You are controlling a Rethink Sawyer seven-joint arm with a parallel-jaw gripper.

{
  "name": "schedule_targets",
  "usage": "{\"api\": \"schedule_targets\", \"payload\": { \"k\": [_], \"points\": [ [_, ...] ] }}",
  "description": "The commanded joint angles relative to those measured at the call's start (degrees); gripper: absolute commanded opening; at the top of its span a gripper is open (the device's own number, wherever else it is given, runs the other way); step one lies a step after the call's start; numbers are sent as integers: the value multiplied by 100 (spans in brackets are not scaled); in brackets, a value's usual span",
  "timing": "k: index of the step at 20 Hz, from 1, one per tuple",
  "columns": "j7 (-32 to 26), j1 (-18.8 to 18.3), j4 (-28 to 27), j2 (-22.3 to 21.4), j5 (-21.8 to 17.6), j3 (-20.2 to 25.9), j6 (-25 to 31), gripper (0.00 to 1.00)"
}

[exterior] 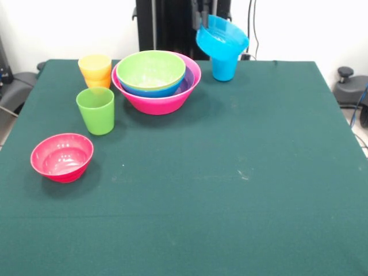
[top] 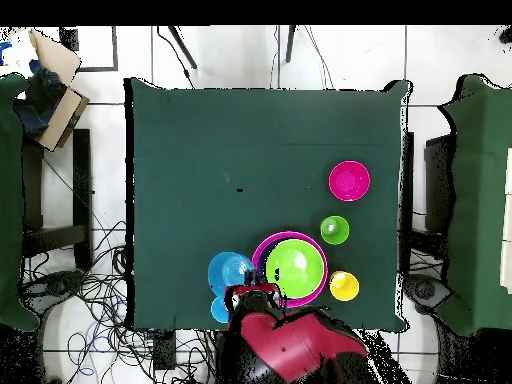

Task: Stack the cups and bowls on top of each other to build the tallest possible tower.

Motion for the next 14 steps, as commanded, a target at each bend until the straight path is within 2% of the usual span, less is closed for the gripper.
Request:
{"api": "schedule_targets", "payload": {
  "k": [1,8,11,14],
  "points": [
    [-1210,-1008,994,-836,719,2167,879,0],
    [-1389,-1639,1126,-1100,1166,3058,1133,0],
    [-1289,-1728,1084,-1086,1082,3205,1185,0],
    [-1193,-1787,982,-971,833,3275,1228,0]
  ]
}}
